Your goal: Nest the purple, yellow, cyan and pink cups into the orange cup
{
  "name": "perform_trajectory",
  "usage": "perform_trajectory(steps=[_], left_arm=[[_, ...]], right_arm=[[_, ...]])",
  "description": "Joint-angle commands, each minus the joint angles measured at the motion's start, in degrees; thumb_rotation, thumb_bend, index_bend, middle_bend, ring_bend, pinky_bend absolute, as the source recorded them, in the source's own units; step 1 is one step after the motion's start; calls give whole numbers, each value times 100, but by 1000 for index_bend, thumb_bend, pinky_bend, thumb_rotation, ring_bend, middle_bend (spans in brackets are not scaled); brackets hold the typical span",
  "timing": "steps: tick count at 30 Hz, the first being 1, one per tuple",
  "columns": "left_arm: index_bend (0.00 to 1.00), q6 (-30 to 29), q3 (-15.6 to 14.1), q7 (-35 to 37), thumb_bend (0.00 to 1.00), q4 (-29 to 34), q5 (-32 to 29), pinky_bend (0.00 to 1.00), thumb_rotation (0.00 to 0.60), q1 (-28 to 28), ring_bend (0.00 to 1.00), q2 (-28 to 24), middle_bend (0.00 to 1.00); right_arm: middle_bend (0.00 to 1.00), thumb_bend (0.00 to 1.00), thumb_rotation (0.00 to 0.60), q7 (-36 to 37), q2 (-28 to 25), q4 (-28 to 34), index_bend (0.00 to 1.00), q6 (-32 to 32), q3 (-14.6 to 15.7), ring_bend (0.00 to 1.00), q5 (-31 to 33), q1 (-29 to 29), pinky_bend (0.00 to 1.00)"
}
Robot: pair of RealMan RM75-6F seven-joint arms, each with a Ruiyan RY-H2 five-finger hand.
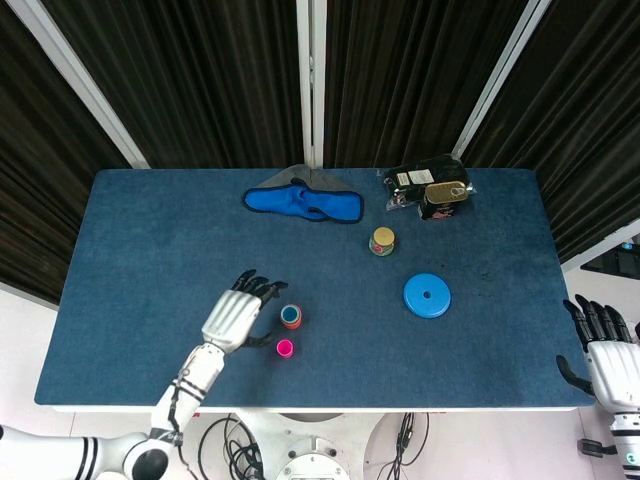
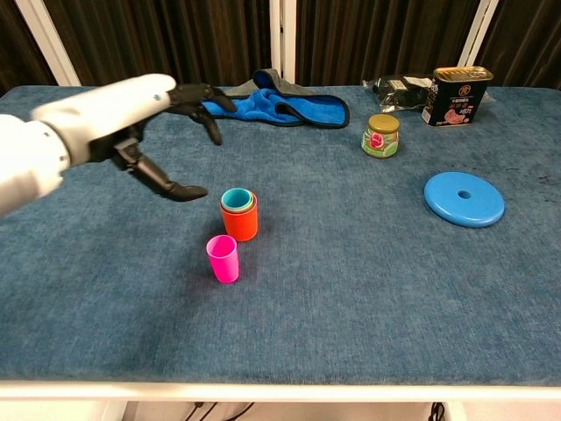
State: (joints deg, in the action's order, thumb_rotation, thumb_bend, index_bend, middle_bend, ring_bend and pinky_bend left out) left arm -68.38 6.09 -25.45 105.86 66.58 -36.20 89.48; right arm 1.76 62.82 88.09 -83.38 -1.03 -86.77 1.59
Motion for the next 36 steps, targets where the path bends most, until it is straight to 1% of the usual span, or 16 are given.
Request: perform_trajectory(steps=[1, 4, 7, 10, 17, 22, 26, 30, 36], left_arm=[[247, -376, -477, -249, 206, 237, 598, 108, 600, 313, 142, -244, 357], [288, -503, -744, -343, 206, 288, 898, 108, 600, 474, 151, -250, 377], [318, -533, -924, -352, 206, 336, 999, 107, 600, 614, 154, -229, 382], [335, -530, -987, -280, 206, 290, 1005, 107, 600, 723, 154, -144, 385], [343, -414, -953, -101, 206, -13, 1008, 108, 600, 839, 154, 189, 388], [343, -334, -816, -34, 206, -326, 934, 108, 600, 869, 154, 419, 388], [343, -290, -752, -12, 206, -466, 927, 108, 600, 885, 155, 510, 388], [342, -221, -755, -20, 205, -534, 956, 107, 600, 896, 154, 585, 384], [344, -126, -688, -16, 206, -839, 977, 106, 600, 888, 154, 785, 377]], right_arm=[[0, 301, 600, -34, 10, 31, 0, 0, 6, 0, -23, 9, 0], [0, 300, 600, -78, -1, 82, 0, -28, 13, 0, -44, 2, 0], [0, 301, 600, -116, -20, 121, 0, -103, 17, 0, -77, -25, 0], [0, 301, 600, -142, -38, 153, 0, -181, 42, 0, -135, -62, 0], [0, 301, 600, -167, -56, 170, 0, -396, 128, 0, -299, -181, 0], [0, 300, 600, -143, -43, 130, 0, -501, 174, 0, -369, -254, 0], [0, 300, 600, -125, -20, 78, 0, -522, 203, 0, -400, -282, 0], [0, 301, 600, -104, -6, 44, 0, -503, 203, 0, -392, -284, 0], [0, 301, 600, -111, -24, 62, 0, -513, 198, 0, -410, -285, 0]])
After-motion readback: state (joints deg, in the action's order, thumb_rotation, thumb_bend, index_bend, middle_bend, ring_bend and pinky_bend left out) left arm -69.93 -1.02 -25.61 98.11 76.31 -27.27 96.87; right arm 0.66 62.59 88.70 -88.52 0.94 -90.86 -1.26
